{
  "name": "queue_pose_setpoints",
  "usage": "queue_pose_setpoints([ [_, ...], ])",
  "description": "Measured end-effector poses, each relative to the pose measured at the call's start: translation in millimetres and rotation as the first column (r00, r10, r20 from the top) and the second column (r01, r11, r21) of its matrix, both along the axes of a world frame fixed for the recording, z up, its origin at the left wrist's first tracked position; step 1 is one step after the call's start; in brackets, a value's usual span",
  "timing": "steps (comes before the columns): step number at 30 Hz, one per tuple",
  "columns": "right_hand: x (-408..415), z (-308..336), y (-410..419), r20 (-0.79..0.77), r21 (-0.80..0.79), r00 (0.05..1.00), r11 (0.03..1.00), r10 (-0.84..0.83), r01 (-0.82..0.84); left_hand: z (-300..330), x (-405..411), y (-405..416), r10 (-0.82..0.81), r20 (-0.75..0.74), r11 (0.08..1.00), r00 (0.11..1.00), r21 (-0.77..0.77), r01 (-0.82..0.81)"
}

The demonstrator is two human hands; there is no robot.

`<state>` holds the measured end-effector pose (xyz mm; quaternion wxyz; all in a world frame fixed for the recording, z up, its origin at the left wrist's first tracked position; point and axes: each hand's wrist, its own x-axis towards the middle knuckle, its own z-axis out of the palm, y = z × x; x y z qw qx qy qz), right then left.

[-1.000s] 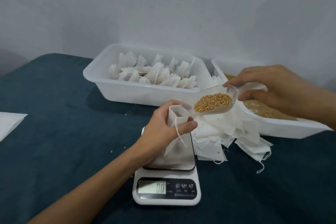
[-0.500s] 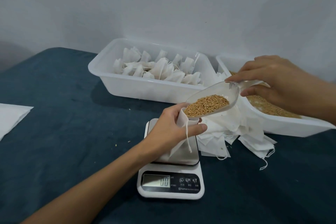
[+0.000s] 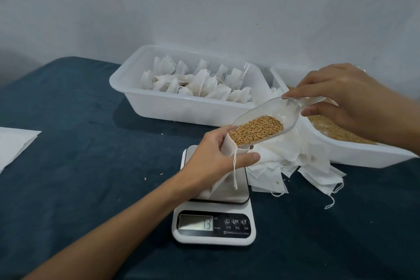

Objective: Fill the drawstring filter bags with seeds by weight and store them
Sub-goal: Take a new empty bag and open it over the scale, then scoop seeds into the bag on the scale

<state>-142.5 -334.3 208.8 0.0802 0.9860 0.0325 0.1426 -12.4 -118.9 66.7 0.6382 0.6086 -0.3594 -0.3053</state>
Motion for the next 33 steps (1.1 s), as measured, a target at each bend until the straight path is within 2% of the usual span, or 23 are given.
queue_pose_setpoints([
  [17,-0.4,-2.5,2.5,0.032,0.008,0.999,1.000,0.011,-0.011,-2.6,0.9,-1.4,-0.004,0.013,1.000,1.000,0.009,0.004],
  [33,1.7,-0.7,4.6,0.068,-0.051,0.997,0.998,0.031,-0.028,1.7,4.2,0.0,-0.035,-0.026,0.999,0.999,-0.020,0.034],
])
